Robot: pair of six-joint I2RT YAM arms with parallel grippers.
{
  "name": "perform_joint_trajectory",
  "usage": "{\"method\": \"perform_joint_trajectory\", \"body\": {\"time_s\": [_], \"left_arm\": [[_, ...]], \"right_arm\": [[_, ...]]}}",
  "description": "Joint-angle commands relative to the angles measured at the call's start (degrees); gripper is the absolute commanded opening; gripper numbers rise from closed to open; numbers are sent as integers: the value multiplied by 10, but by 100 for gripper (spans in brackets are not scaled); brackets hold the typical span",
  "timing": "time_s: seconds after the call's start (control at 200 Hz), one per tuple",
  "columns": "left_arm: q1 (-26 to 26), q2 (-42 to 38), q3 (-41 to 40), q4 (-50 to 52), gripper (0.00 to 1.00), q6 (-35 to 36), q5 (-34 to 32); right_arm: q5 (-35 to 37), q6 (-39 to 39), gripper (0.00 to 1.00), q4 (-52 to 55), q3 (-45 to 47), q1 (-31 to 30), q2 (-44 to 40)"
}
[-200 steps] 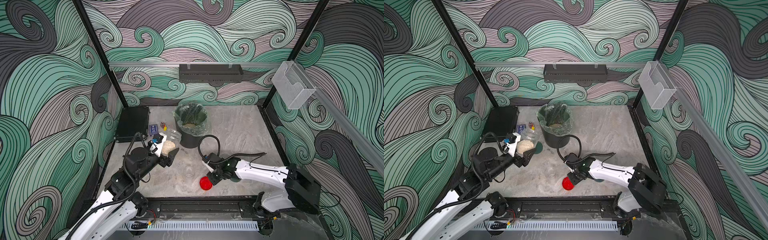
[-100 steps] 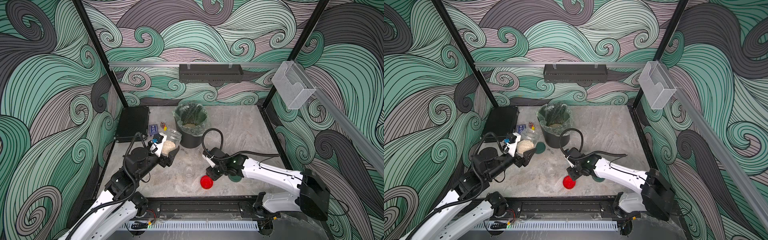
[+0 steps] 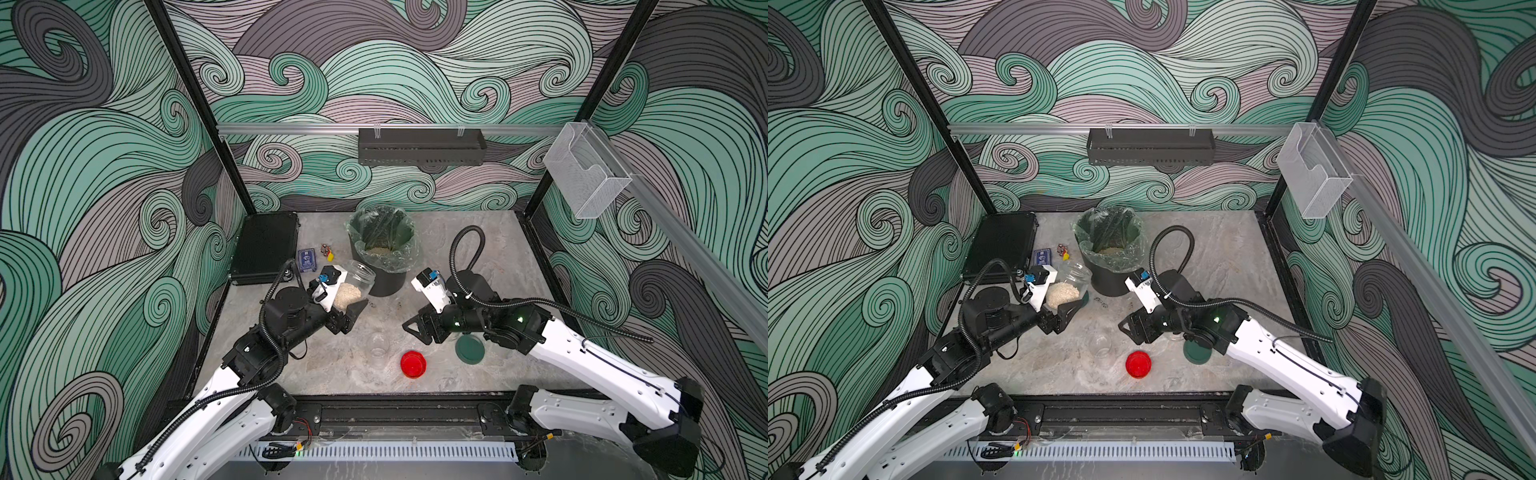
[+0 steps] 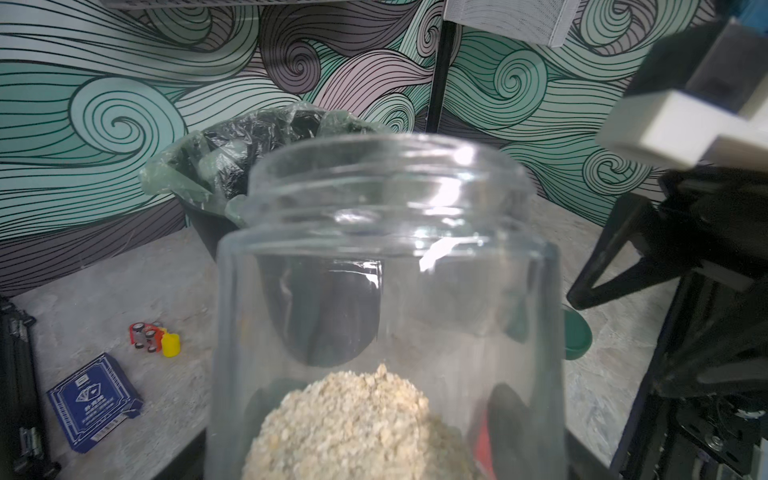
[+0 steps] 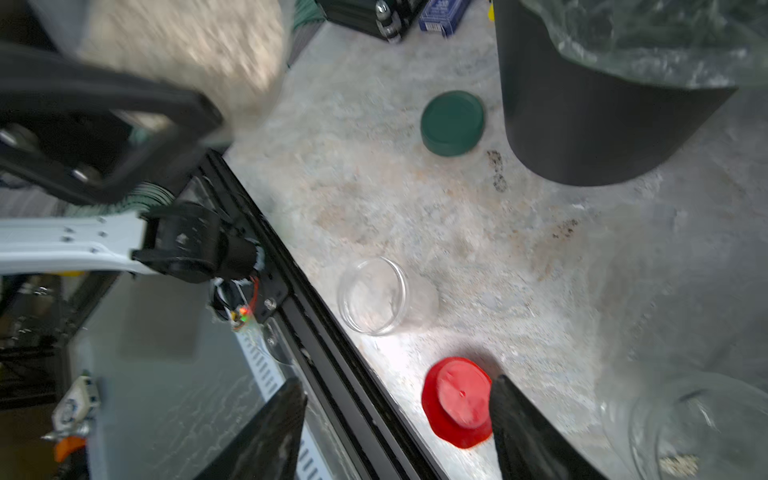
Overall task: Empty expired oatmeal from jars
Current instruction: Pour the expired oatmeal into the trash bin.
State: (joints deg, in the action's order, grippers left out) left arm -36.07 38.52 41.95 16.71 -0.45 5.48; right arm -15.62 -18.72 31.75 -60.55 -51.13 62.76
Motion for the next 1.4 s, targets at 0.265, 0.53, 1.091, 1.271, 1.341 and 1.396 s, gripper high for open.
{"method": "perform_joint_trajectory", "body": {"time_s": [0.265,0.53,1.091,1.271,1.341,1.396], "left_arm": [[3,20,65,-103,33,22,107],[1,36,79,-134,33,13,139],[2,51,95,-146,33,15,152],[2,53,95,-148,34,16,148],[2,55,96,-149,35,15,146],[2,57,96,-149,36,17,145]], "right_arm": [[-119,-110,99,-250,-54,21,34],[-138,-220,99,-332,-67,43,85],[-155,-258,98,-367,-93,31,141],[-127,-233,83,-345,-93,25,133],[-126,-234,74,-343,-95,25,133],[-123,-237,63,-334,-99,25,134]]}}
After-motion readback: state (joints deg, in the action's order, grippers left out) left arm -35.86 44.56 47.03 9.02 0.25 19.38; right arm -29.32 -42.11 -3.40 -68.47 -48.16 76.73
